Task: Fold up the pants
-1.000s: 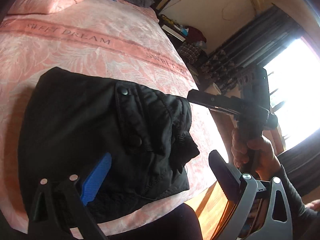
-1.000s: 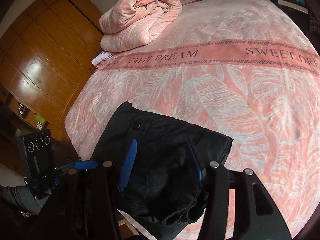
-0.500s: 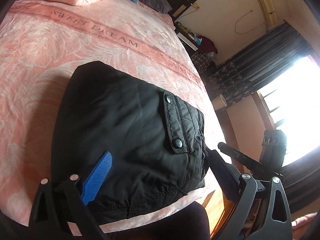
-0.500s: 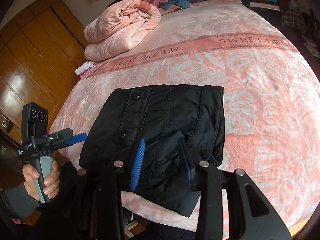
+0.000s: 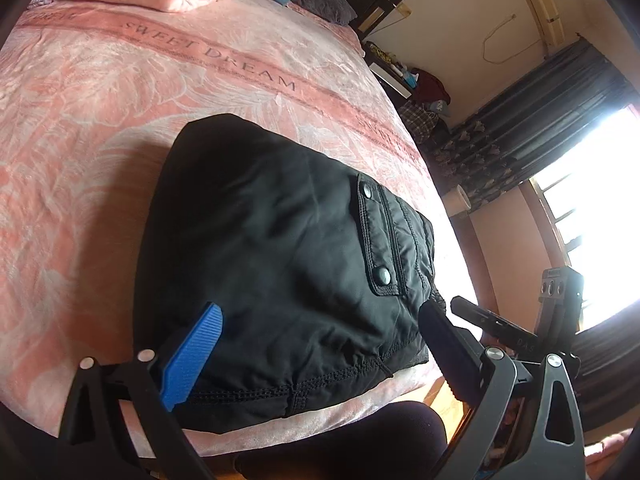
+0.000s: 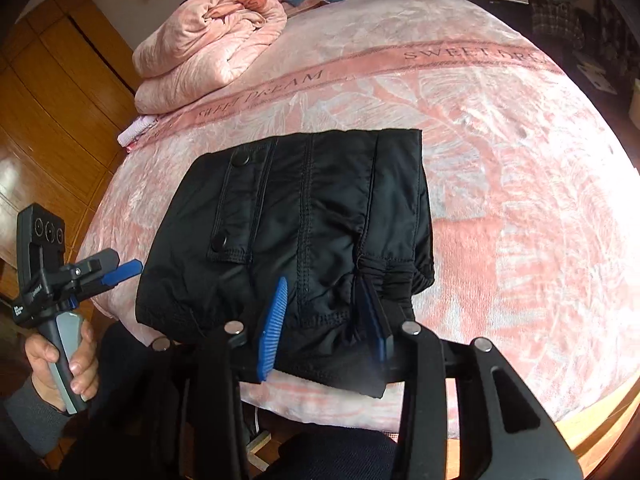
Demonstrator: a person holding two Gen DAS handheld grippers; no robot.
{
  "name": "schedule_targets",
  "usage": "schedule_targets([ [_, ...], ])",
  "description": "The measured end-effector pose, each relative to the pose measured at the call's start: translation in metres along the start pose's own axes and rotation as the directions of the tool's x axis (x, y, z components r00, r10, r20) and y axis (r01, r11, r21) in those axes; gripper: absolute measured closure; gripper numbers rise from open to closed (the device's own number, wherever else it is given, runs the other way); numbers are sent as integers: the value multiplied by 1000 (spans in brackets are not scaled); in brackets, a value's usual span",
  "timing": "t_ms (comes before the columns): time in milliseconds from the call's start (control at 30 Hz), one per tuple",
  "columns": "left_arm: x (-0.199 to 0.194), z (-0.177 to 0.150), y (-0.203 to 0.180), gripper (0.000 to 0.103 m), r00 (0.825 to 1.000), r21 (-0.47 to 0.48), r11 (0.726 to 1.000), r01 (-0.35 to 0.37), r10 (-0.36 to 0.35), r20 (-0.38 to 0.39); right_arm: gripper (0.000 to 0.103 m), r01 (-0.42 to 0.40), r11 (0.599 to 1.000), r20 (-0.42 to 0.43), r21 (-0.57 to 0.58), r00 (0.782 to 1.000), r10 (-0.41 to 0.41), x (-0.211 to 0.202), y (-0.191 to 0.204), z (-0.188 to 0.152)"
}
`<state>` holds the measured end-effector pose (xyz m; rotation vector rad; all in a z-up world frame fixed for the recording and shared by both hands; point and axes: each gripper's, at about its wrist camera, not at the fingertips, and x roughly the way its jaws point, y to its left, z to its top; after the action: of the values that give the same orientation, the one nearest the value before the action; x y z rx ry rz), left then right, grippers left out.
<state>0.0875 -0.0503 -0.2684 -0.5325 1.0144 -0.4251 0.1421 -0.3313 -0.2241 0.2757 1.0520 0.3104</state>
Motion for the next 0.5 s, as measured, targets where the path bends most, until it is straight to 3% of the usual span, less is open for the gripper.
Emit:
schedule_targets([
  [167,-1,1,4,4,999,-32,999,-33,34,19,61,-38,995,81,97,996,31,21,-16,57],
  [233,-1,2,6,4,999,-31,998,-51,52,13,61,-91,984,74,154,994,81,46,-30,77],
  [300,-5,4,10,4,996,-31,996,-82,83,18,64,-91,977,37,192,996,85,73,-43,87],
  [333,-7,6,13,4,995,-35,995,-93,93,18,69,-82,973,2,217,997,84,87,-53,87],
  [400,-13,11,19,4,993,-42,992,-120,121,20,101,-58,964,-49,258,996,73,104,-72,79],
  [433,-17,13,23,4,991,-44,990,-134,135,23,103,-55,960,-49,275,996,71,103,-81,76],
  [467,-20,16,27,4,989,-48,988,-146,147,24,101,-73,950,-37,303,995,89,97,-89,74],
  [500,-22,19,32,4,988,-59,986,-153,155,23,89,-92,945,-19,314,994,104,87,-92,70],
])
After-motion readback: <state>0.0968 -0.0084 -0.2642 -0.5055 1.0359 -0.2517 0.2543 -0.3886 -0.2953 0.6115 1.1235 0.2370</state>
